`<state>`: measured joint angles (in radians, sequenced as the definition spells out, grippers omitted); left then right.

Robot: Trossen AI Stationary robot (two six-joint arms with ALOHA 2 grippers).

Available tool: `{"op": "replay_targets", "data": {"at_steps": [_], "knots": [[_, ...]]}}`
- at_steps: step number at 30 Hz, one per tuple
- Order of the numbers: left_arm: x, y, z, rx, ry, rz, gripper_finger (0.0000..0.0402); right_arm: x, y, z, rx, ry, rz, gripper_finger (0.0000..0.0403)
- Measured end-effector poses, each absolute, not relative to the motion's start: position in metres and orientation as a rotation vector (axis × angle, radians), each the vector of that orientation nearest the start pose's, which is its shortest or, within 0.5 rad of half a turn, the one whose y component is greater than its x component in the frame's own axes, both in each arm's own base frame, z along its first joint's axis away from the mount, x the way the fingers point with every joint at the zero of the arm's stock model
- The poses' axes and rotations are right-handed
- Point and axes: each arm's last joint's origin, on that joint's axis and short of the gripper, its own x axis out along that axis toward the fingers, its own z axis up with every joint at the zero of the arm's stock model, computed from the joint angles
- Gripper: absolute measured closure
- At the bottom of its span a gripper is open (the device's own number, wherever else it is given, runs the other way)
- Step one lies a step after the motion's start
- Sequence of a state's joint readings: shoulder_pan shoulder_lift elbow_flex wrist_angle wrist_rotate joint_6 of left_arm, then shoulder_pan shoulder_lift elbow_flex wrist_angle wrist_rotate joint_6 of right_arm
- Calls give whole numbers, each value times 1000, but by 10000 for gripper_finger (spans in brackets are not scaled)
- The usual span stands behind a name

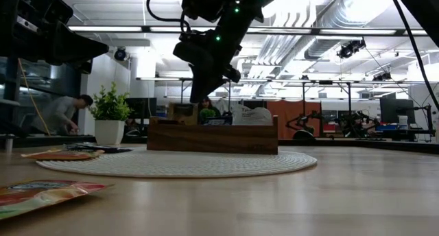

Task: Pick & Place Tea
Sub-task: Put the orange tea bag into the left section of the wooden organizer, then put the blue tea bag into the middle section of the wooden organizer

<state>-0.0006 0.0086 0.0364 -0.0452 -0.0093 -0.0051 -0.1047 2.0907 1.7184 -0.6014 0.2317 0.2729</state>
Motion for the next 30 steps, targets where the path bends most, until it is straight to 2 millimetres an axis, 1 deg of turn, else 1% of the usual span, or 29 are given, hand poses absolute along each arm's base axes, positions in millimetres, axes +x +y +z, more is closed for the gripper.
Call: {"op": "replay_targets", "data": {"at_steps": [9,12,14,19,25,30], "knots": [[96,0,171,-5,18,10,401,453,-56,221,205,901,-449,290],[96,0,171,-5,17,9,401,454,-57,224,208,879,-448,268],[96,0,171,-5,17,9,401,454,-57,230,212,853,-446,259],[96,0,171,-5,18,10,401,451,-48,249,236,796,-397,255],[96,0,171,-5,18,9,401,447,-33,264,337,775,-301,265],[96,0,171,-5,18,9,401,439,-19,281,358,754,-275,280]]}}
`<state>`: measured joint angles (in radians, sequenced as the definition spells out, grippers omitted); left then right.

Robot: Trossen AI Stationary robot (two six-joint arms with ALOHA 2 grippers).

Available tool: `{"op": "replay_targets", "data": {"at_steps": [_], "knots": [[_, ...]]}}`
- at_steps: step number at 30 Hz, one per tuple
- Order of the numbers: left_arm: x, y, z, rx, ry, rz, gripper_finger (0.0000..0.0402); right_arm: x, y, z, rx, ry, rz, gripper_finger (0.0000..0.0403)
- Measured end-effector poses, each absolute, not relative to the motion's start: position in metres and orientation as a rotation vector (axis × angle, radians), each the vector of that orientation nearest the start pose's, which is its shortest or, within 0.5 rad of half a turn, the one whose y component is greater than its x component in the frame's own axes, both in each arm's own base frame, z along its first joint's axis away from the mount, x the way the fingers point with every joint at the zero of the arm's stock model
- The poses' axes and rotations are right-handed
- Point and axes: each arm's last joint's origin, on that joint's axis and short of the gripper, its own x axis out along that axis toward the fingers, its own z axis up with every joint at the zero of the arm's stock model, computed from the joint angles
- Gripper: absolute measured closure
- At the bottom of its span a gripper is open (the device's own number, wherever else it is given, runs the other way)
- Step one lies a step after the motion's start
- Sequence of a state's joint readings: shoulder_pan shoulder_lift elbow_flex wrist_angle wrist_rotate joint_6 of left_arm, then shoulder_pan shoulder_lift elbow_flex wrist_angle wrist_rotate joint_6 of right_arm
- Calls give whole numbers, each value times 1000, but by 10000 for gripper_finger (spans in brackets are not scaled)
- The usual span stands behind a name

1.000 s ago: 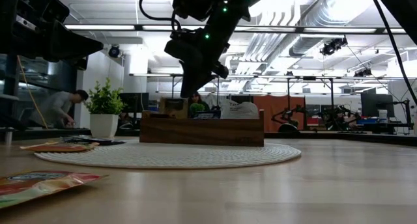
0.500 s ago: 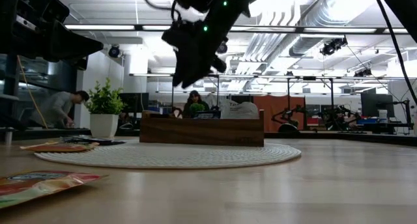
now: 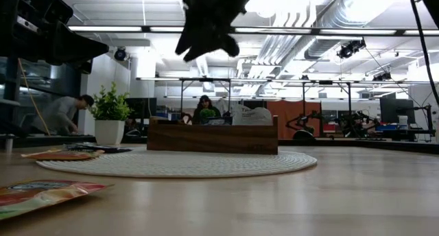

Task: Pick & Place Tea
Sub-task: Put the blue tea bag into the middle section of the wooden organizer

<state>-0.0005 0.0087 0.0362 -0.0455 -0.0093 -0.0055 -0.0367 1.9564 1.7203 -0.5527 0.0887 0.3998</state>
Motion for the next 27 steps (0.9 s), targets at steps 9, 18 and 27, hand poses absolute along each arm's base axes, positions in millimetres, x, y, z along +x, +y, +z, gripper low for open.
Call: {"op": "replay_targets", "data": {"at_steps": [9,18,27], "knots": [[96,0,171,-5,18,9,401,404,7,312,275,836,-290,387],[96,0,171,-5,18,9,401,367,28,341,187,865,-380,400],[96,0,171,-5,18,9,401,311,35,314,307,722,-282,402]]}}
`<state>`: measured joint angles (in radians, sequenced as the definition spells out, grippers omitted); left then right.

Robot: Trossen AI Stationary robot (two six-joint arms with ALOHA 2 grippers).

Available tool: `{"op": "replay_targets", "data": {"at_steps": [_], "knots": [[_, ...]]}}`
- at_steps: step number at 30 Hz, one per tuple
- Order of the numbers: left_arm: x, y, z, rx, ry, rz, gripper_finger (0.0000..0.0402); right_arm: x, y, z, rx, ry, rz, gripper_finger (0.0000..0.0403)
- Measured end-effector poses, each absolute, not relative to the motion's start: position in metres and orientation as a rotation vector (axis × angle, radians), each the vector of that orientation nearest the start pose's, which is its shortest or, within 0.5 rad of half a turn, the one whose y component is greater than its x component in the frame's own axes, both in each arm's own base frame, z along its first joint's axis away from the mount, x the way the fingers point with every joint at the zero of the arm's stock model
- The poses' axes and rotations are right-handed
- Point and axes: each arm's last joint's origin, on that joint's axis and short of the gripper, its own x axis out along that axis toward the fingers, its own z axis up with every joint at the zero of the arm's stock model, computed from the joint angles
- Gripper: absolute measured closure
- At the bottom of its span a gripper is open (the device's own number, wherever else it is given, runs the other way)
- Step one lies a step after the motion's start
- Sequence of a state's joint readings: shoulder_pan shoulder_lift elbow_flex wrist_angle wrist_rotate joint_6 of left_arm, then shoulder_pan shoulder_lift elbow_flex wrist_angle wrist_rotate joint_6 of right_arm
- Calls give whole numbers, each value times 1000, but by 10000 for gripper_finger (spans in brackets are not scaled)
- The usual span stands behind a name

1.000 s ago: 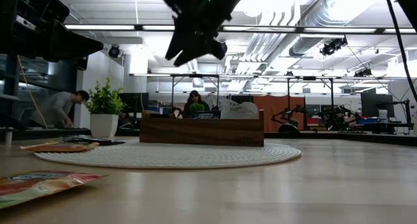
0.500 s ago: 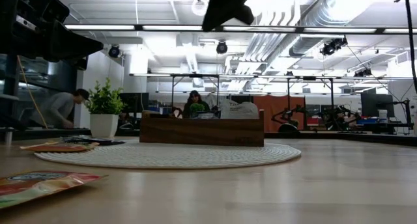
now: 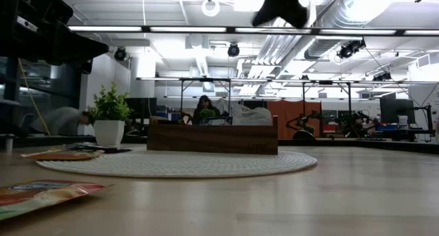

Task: Pick & Place Tea
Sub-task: Put the blue tea bag into the middle section of the wooden organizer

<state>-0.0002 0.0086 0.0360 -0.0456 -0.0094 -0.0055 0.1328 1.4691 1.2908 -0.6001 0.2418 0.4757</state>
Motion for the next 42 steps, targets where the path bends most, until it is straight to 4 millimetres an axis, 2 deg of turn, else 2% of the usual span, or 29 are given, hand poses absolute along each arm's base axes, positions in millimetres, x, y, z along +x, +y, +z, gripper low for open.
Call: {"op": "replay_targets", "data": {"at_steps": [5,11,17,21,30,42], "knots": [[96,0,171,-5,18,9,401,264,30,277,415,556,-249,402],[96,0,171,-5,18,9,401,215,23,245,465,325,-194,402],[96,0,171,-5,18,10,401,177,17,230,449,139,-159,403],[96,0,171,-5,18,9,401,158,14,223,438,85,-147,403],[96,0,171,-5,18,10,401,129,10,205,426,-6,-140,403],[96,0,171,-5,18,10,401,114,6,187,393,-82,-185,403]]}}
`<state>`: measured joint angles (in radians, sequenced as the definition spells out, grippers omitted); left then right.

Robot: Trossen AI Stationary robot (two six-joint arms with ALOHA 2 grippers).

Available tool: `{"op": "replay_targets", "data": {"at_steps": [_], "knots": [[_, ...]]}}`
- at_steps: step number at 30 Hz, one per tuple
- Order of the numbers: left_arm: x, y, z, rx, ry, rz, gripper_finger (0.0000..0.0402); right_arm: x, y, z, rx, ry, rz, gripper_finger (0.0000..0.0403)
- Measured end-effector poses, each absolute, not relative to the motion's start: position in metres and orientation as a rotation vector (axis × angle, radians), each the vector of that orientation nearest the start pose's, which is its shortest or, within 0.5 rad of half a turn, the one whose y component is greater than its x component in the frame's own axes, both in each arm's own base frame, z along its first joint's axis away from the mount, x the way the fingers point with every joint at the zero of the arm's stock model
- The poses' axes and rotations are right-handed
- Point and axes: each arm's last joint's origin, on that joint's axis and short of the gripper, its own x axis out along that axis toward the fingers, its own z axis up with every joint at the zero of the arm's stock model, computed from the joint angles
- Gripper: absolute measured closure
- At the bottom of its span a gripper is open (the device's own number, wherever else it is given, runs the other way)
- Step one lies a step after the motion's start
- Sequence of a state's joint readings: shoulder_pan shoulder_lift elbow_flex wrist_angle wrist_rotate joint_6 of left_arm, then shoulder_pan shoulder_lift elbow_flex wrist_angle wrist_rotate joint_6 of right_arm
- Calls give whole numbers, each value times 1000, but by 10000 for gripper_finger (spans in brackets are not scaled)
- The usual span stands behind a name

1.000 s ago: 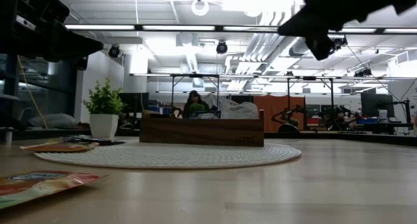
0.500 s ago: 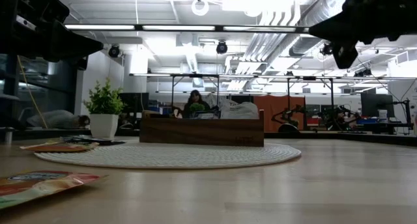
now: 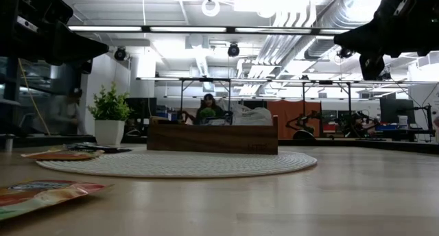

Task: Pick & Place Tea
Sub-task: Put the blue tea bag into the middle section of the wooden organizer

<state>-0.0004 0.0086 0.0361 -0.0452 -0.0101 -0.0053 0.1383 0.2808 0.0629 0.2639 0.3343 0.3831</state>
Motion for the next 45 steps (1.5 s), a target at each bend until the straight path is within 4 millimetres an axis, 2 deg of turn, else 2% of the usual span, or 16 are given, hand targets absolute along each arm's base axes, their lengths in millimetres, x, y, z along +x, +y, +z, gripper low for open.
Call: {"op": "replay_targets", "data": {"at_steps": [12,19,29,35,45], "knots": [[96,0,171,-5,18,10,401,107,5,181,357,-159,-165,403],[96,0,171,-5,17,10,401,109,1,174,228,-70,-98,403],[96,0,171,-5,18,10,401,109,-4,155,208,132,-52,403],[96,0,171,-5,18,10,401,108,0,155,203,146,21,403],[96,0,171,-5,18,10,401,106,1,157,198,107,-24,402]]}}
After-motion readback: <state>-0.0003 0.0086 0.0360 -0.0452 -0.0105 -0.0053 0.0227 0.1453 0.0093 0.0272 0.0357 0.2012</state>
